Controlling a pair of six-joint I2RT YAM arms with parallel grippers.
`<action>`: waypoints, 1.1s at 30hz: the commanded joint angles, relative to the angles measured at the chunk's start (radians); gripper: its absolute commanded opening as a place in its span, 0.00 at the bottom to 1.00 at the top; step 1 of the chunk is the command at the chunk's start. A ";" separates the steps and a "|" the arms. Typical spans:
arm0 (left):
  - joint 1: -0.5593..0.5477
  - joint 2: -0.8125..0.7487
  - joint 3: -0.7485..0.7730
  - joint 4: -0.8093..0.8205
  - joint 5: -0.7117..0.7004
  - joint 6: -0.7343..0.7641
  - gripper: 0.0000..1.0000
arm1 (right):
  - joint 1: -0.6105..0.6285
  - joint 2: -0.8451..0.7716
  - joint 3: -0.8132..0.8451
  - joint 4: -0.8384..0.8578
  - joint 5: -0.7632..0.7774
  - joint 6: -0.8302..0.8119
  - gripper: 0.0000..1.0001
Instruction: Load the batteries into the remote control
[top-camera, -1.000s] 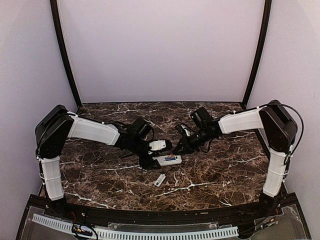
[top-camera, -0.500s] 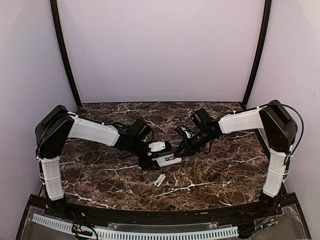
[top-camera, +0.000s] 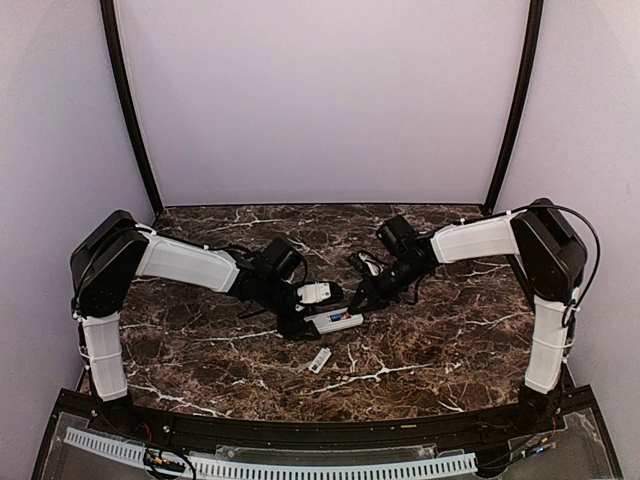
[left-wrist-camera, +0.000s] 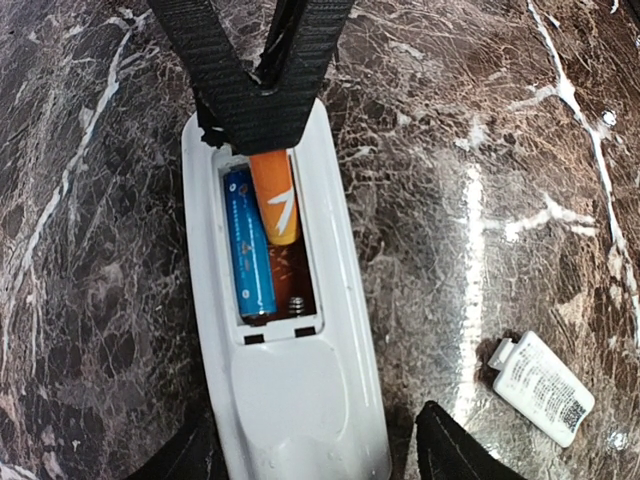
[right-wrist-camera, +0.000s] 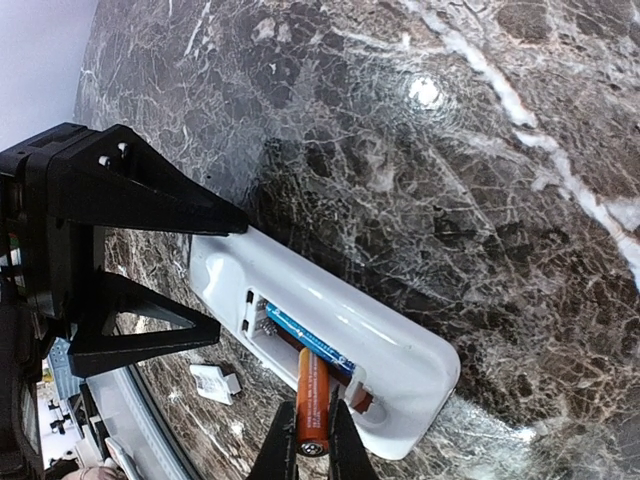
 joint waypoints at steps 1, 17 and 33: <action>-0.001 -0.011 -0.014 -0.010 0.003 0.003 0.66 | 0.006 0.026 0.027 -0.017 0.020 -0.017 0.00; -0.001 -0.002 -0.031 0.043 0.073 -0.064 0.59 | 0.031 0.058 -0.033 0.087 -0.050 0.069 0.00; -0.001 0.009 -0.034 0.023 0.054 -0.049 0.56 | 0.035 0.039 0.010 0.015 0.016 0.030 0.18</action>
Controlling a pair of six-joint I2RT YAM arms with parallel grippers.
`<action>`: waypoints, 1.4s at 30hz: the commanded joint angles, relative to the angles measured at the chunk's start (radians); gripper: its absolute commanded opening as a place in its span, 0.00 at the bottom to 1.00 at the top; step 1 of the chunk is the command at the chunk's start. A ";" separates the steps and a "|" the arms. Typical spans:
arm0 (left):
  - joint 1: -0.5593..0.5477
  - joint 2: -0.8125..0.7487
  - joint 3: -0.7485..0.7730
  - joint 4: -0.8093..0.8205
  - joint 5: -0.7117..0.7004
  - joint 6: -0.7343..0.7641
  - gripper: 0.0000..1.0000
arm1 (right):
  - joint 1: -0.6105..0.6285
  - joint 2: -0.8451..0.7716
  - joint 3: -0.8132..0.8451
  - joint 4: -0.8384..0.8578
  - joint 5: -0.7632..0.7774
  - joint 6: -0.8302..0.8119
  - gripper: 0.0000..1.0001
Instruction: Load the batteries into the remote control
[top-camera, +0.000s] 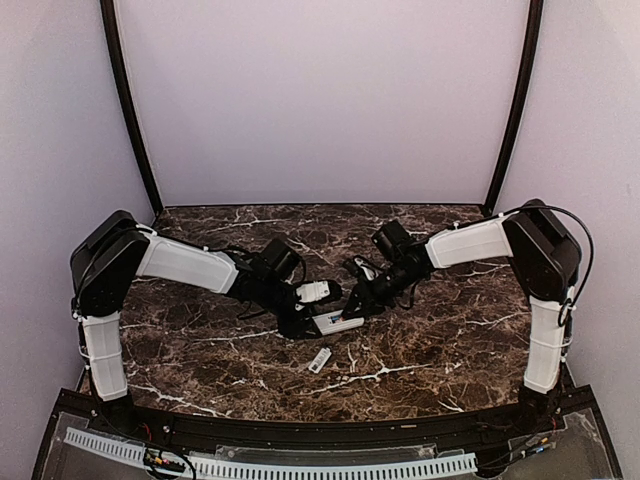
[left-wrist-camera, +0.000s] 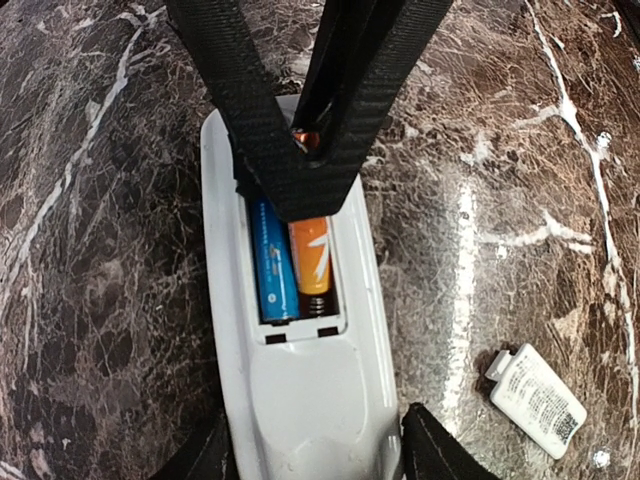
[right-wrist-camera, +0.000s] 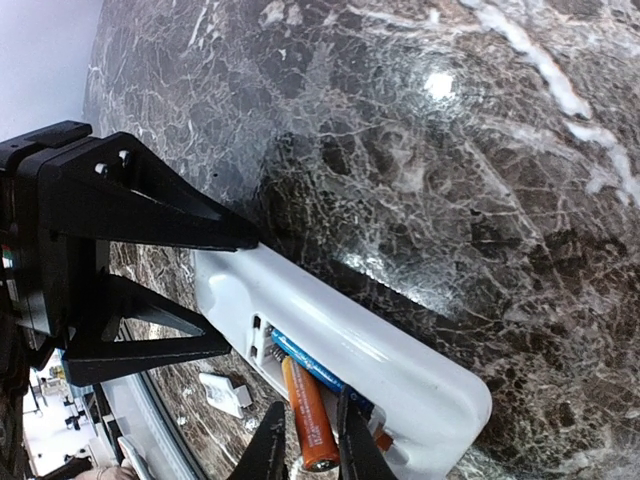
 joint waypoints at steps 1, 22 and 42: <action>-0.007 0.008 -0.016 -0.015 0.030 0.010 0.56 | 0.014 0.004 0.023 -0.043 0.054 -0.021 0.19; -0.007 0.006 -0.023 -0.021 0.026 0.002 0.59 | 0.015 -0.035 0.109 -0.188 0.151 -0.086 0.35; -0.007 0.012 -0.023 -0.041 0.015 -0.013 0.59 | 0.023 -0.067 0.127 -0.263 0.232 -0.060 0.21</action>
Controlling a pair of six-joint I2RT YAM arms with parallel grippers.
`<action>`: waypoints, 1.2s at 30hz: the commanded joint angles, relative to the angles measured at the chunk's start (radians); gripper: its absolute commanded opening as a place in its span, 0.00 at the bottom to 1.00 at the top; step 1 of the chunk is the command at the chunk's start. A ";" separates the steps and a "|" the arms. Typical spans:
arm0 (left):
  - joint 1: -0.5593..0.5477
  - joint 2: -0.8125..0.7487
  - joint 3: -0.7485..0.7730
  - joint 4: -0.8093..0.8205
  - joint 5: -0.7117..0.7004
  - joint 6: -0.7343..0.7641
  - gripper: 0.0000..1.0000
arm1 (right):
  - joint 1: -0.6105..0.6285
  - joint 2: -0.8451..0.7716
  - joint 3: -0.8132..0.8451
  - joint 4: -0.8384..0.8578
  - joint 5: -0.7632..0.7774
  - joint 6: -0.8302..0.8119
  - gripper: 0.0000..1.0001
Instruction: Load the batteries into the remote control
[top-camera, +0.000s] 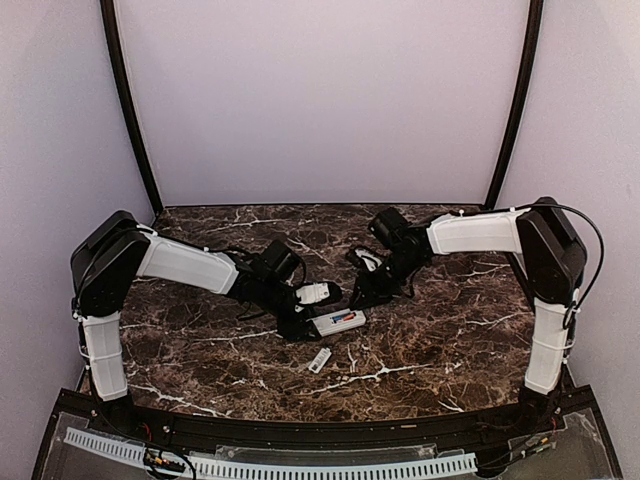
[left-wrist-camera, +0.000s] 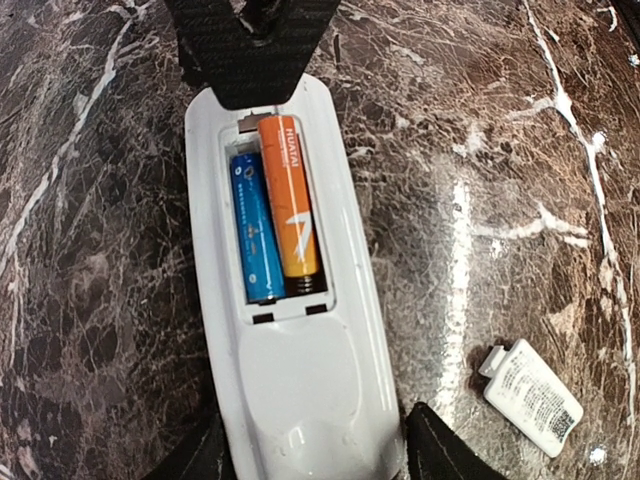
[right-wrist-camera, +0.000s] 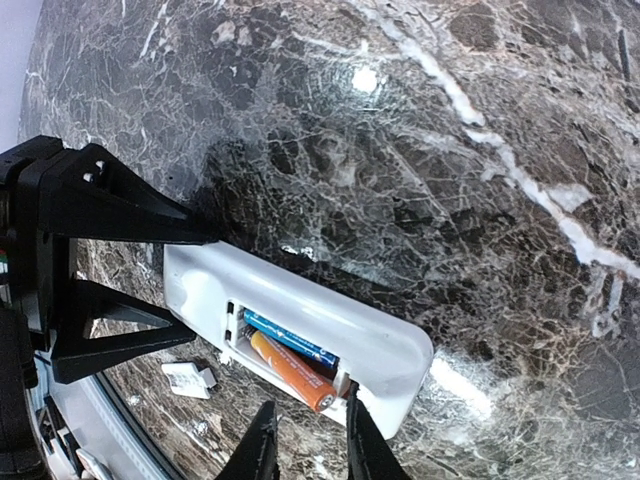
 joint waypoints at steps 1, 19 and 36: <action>-0.006 0.011 -0.019 -0.034 0.007 -0.013 0.59 | 0.012 -0.028 0.007 -0.030 0.035 0.010 0.20; -0.006 0.019 -0.024 -0.025 0.014 -0.018 0.53 | 0.023 0.008 -0.006 -0.009 0.018 0.017 0.11; 0.067 0.087 0.086 -0.155 0.122 0.031 0.61 | 0.024 -0.012 -0.018 -0.021 0.024 0.007 0.15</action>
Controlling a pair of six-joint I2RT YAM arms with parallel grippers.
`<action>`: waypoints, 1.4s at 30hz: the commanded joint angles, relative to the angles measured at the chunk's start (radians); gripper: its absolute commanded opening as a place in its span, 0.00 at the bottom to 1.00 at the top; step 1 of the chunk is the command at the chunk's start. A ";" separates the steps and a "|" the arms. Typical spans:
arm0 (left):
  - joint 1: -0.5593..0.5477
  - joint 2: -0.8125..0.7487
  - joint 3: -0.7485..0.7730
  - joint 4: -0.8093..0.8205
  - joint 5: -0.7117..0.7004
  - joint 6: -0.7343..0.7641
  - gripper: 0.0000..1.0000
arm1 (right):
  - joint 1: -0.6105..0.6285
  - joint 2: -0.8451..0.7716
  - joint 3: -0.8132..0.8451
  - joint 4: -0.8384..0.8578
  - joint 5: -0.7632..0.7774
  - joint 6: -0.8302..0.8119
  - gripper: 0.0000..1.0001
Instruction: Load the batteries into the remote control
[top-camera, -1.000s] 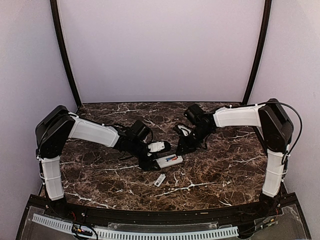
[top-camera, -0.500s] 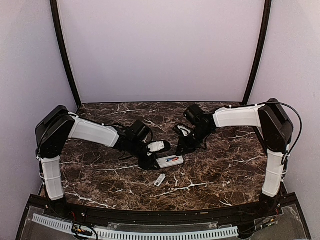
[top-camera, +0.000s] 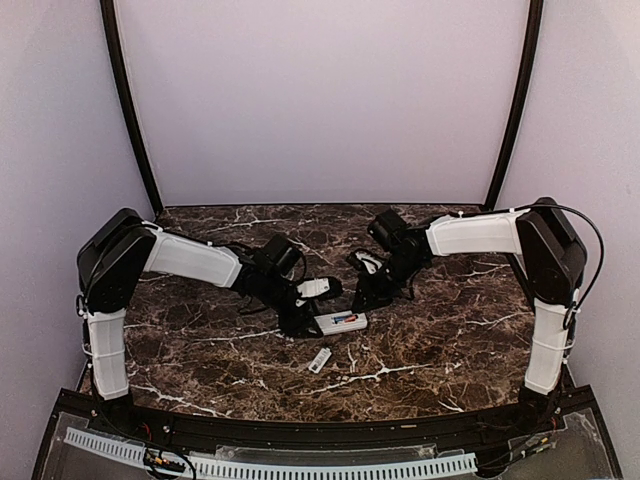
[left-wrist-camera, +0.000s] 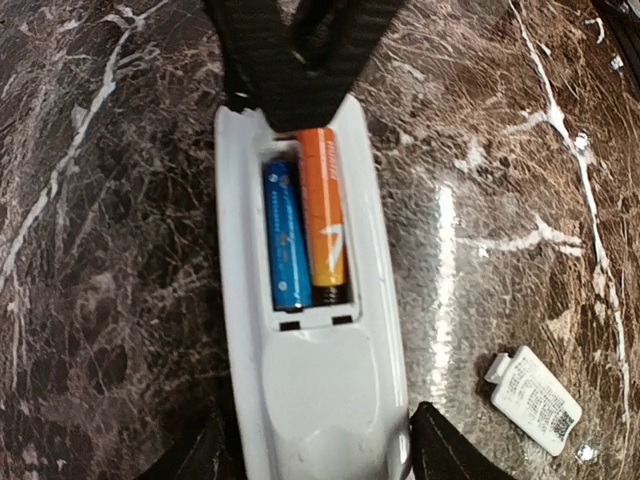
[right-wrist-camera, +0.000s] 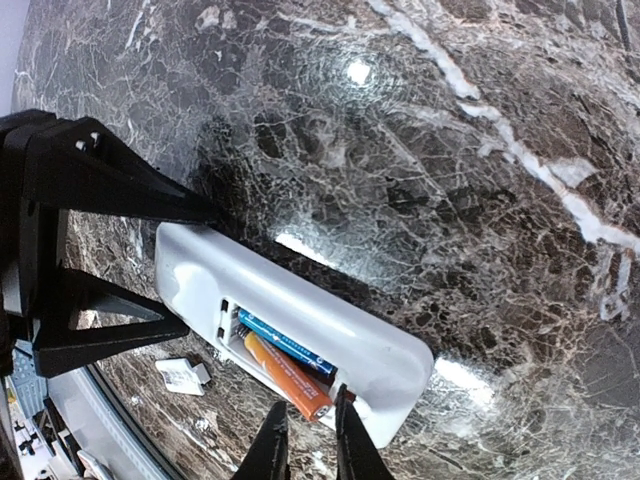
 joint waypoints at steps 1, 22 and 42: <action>0.040 0.062 0.051 -0.126 0.072 0.018 0.59 | 0.011 -0.010 -0.012 -0.005 0.005 -0.010 0.15; 0.005 0.061 0.001 -0.104 0.074 -0.033 0.46 | 0.021 -0.042 -0.028 -0.025 0.031 0.058 0.14; -0.007 0.061 -0.003 -0.097 0.047 -0.036 0.45 | 0.032 -0.017 -0.046 -0.004 0.017 0.074 0.04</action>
